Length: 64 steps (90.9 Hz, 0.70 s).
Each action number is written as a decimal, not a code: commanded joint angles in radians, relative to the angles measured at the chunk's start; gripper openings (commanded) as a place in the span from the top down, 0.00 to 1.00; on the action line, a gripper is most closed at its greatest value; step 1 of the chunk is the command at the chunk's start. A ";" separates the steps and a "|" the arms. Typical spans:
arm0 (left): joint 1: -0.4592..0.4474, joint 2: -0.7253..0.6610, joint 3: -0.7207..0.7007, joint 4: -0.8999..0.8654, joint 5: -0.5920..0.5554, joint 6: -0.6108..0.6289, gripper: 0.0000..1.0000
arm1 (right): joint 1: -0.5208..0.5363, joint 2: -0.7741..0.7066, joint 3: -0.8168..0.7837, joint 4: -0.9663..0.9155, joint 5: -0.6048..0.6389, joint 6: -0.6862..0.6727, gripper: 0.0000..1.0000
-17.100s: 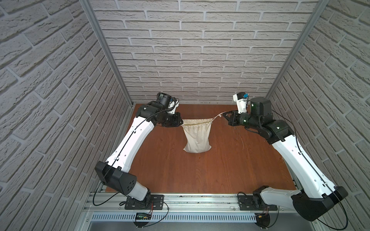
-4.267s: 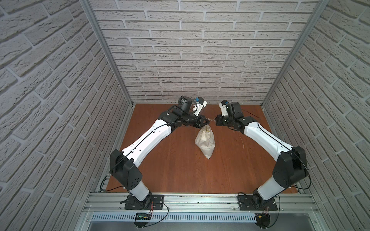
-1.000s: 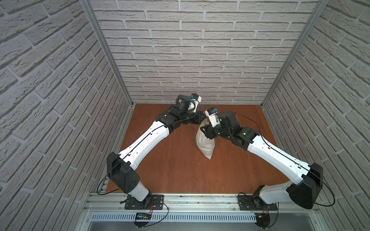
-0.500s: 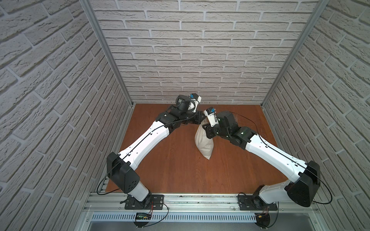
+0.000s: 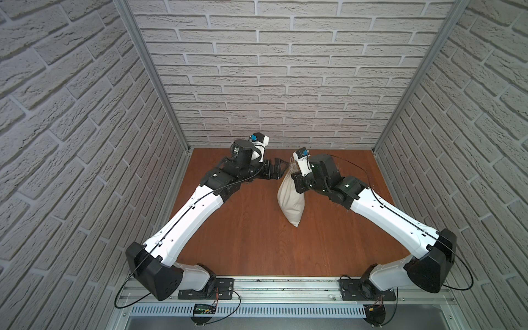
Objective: Close the soil bag
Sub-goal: Pick up the soil bag from the center of the board.
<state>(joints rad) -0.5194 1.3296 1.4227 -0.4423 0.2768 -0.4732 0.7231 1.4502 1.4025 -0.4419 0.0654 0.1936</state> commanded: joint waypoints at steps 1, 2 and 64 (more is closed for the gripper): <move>0.031 -0.054 -0.078 0.027 -0.034 -0.010 0.02 | -0.016 -0.016 0.126 0.061 0.043 -0.034 0.97; 0.035 -0.059 -0.085 0.027 -0.037 -0.014 0.02 | -0.017 -0.015 0.139 0.057 0.044 -0.035 0.97; 0.148 -0.215 -0.291 0.045 -0.042 -0.028 0.02 | -0.300 0.223 0.503 0.050 -0.316 -0.208 0.97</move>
<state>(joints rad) -0.3801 1.1309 1.1507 -0.4465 0.2077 -0.5171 0.4465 1.6665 1.8523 -0.5312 -0.1188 0.0689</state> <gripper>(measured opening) 0.983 0.088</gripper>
